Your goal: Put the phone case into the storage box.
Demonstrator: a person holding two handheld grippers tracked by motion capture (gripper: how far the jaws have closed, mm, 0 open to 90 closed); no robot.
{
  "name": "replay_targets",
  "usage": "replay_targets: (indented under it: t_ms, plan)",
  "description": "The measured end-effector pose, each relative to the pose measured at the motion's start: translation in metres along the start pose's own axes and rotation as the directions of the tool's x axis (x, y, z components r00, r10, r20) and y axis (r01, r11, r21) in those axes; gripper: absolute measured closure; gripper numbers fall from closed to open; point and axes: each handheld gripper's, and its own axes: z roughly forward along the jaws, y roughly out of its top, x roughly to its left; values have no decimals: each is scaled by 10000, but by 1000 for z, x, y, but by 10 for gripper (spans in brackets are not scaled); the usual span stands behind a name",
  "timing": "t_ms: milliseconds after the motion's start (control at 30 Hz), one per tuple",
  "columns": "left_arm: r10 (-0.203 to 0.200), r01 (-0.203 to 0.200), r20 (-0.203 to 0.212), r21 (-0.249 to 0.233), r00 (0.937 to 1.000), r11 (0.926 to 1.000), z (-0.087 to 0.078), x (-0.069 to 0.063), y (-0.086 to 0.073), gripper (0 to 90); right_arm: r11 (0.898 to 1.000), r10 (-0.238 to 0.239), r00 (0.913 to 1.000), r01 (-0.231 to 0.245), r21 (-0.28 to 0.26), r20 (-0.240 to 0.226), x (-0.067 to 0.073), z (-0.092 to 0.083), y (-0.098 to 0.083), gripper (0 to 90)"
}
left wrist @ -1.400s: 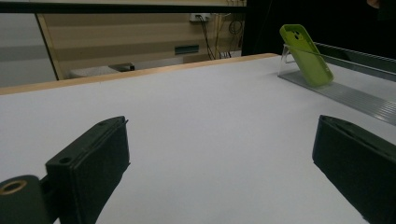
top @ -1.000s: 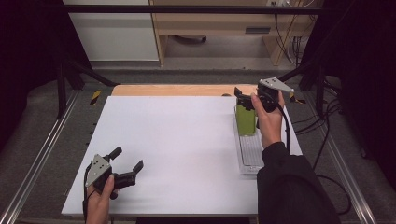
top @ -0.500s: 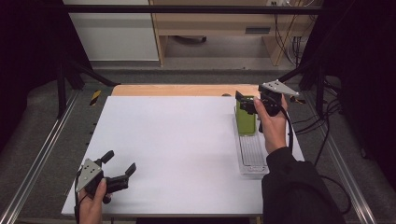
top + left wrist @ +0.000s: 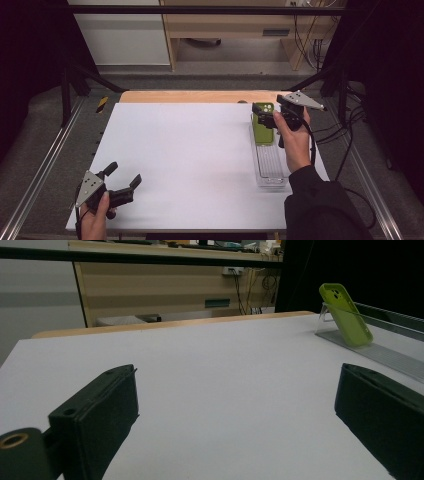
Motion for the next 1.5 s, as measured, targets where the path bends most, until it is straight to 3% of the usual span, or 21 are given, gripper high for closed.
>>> replay_targets:
  t_ms: [533, 1500]
  plan:
    - [-19, 19, -4, -9, 10000, 10000, 0, 2, 0, 32, 9989, -274, 9977, 250, -390, -624, 13, -20, 3, 37]
    - [-92, 91, 114, 123, 9999, 9999, -2, 3, 1, 22, 9959, -364, 9973, 310, -848, -631, 7, -60, 3, 22]
